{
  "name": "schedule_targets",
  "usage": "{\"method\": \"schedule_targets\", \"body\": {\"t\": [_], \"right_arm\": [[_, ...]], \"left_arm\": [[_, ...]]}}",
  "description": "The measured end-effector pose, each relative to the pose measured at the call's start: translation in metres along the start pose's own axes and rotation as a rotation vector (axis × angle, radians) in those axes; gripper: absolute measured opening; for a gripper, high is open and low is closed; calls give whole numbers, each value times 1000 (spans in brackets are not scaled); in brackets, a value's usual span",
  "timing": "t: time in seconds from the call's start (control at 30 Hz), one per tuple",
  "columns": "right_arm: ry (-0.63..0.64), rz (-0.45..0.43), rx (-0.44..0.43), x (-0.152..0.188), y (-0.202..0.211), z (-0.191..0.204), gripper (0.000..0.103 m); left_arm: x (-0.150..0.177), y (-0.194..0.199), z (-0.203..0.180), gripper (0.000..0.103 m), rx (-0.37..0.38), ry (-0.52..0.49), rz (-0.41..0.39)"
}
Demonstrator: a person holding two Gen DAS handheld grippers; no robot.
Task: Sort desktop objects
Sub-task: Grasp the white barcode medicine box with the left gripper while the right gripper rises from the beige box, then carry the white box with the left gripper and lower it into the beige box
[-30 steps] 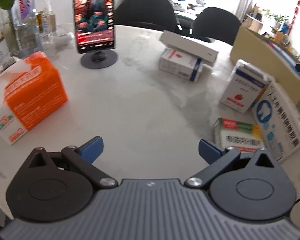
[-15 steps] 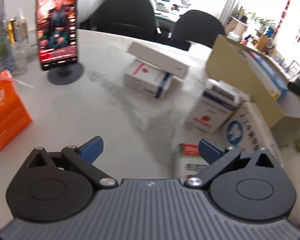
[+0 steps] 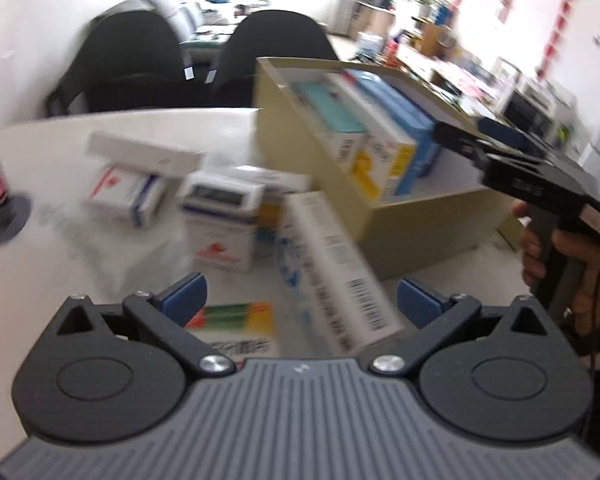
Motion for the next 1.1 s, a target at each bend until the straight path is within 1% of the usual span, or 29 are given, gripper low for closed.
{"method": "schedule_targets", "body": {"t": [0.2, 0.33, 0.4, 0.43, 0.5, 0.6, 0.63, 0.73, 0.83, 0.87, 0.9, 0.97, 1.03, 1.07, 1.1], "right_arm": [[-36, 7, -28, 4, 2, 0, 99], [-52, 6, -40, 4, 4, 2, 100], [-63, 3, -51, 5, 5, 2, 100], [-72, 2, -61, 5, 4, 2, 100], [-80, 2, -75, 5, 3, 3, 100], [-80, 6, -74, 6, 3, 4, 100], [-82, 7, -73, 6, 3, 3, 100], [-92, 12, -72, 8, 2, 3, 100], [-97, 22, -68, 9, 1, 2, 100], [-97, 24, -66, 10, 0, 2, 100], [-97, 25, -65, 10, 0, 1, 100], [-97, 26, -61, 11, 0, 1, 100], [-97, 27, -58, 11, -1, 1, 100], [-97, 27, -56, 11, -1, 0, 100], [-97, 28, -54, 11, -1, 0, 100]], "left_arm": [[-3, -16, -20, 103, -7, -38, 32], [1, -19, -20, 100, -12, -25, 46], [2, -20, -19, 95, -20, -14, 49], [3, -20, -18, 94, -26, -12, 51], [4, -22, -17, 88, -38, -14, 58], [5, -24, -13, 82, -56, -16, 66], [5, -24, -12, 81, -59, -15, 68], [7, -26, -10, 75, -59, -11, 76], [8, -32, -10, 67, -52, -11, 93], [9, -33, -10, 61, -49, -11, 98], [8, -34, -11, 51, -47, -11, 100], [8, -36, -11, 38, -52, -16, 106], [8, -34, -10, 33, -67, -19, 100], [8, -33, -8, 29, -72, -16, 96], [7, -32, -7, 28, -77, -13, 92]]}}
Point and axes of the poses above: each gripper's, at about its wrist camera, not at the fingertips, and y roughly against the way its jaws point, z to its left, x to its underside, the point moved 6 cm from there along -y, roughly the way its jaws point, and after that the axes turned 8 degrees about -x, right-handed, at the moved point
